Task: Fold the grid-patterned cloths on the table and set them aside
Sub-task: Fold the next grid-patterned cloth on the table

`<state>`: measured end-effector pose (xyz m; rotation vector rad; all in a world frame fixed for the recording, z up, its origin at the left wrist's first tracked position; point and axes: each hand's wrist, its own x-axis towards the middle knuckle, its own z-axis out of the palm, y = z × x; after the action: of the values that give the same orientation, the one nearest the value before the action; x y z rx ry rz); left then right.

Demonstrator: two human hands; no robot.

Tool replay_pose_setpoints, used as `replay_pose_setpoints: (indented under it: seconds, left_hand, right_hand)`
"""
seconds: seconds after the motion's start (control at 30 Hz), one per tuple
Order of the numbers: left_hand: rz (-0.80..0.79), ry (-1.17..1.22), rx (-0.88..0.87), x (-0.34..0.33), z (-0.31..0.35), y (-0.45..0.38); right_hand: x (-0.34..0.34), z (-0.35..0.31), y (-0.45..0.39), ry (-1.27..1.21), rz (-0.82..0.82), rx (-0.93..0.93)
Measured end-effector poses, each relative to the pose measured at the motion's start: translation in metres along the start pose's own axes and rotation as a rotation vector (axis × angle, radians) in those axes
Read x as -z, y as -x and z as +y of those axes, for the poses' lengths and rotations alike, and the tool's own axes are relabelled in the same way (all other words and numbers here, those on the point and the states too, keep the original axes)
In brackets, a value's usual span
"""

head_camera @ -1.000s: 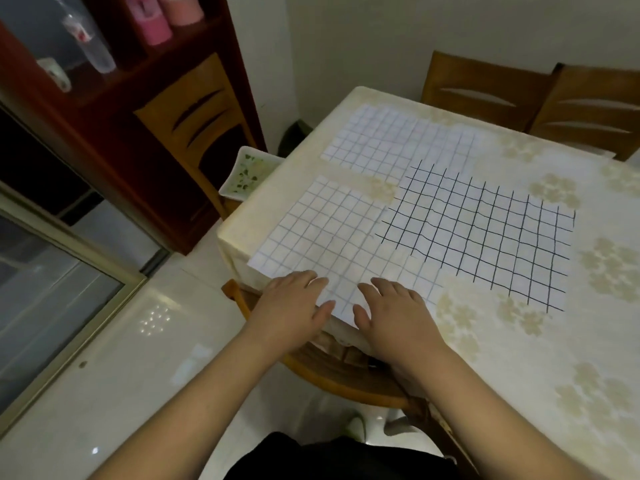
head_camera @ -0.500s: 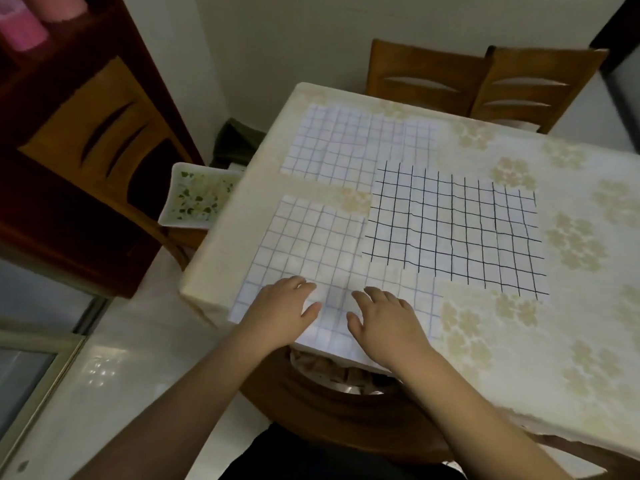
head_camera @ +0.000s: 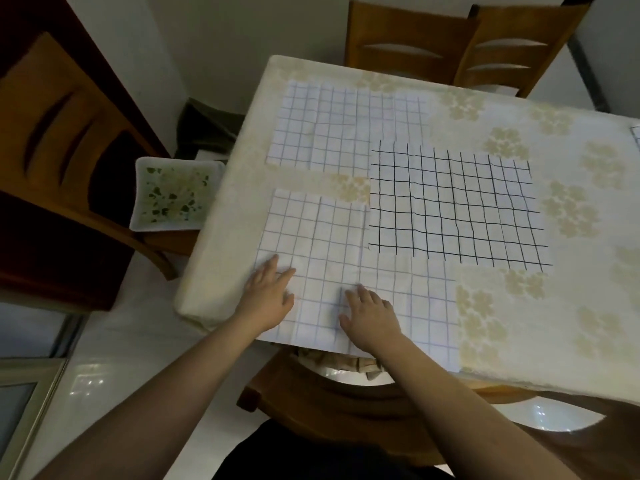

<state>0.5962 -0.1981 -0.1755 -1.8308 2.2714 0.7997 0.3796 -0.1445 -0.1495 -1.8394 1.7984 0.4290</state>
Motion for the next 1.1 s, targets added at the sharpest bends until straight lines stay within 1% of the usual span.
replay_pose_setpoints:
  seconds: [0.1,0.13,0.2,0.37,0.43,0.53,0.63,0.77,0.97,1.1]
  left_hand:
    - [0.036,0.049,0.232,-0.006,-0.002,-0.006]
    - [0.028,0.087,0.284,-0.008,-0.003,-0.008]
    - [0.014,0.14,0.32,-0.013,-0.006,-0.008]
    - [0.044,0.211,0.255,-0.018,-0.009,-0.008]
    - [0.051,0.325,0.223,-0.018,-0.006,-0.01]
    - [0.094,0.541,0.228,-0.014,-0.002,-0.012]
    - [0.156,0.623,0.259,-0.007,-0.001,-0.01]
    - [0.228,0.581,0.227,0.006,-0.007,-0.004]
    - [0.302,0.465,0.077,0.032,-0.035,0.012]
    - [0.323,0.47,0.007,0.052,-0.047,0.024]
  right_hand:
    - [-0.012,0.001,-0.004,-0.018,0.004,-0.013]
    - [-0.016,0.001,-0.005,-0.028,0.008,-0.01]
    - [-0.023,0.001,-0.003,-0.058,0.014,-0.012]
    - [-0.031,-0.002,-0.006,-0.149,0.011,-0.048]
    - [-0.033,-0.003,-0.008,-0.161,0.011,-0.058]
    - [-0.034,-0.003,-0.009,-0.156,0.017,-0.065]
    - [-0.035,-0.003,-0.01,-0.158,0.022,-0.057]
    - [-0.034,-0.006,-0.013,-0.173,0.017,-0.044]
    - [-0.031,-0.031,-0.018,-0.225,0.01,0.003]
    - [-0.03,-0.049,-0.022,-0.252,-0.026,0.052]
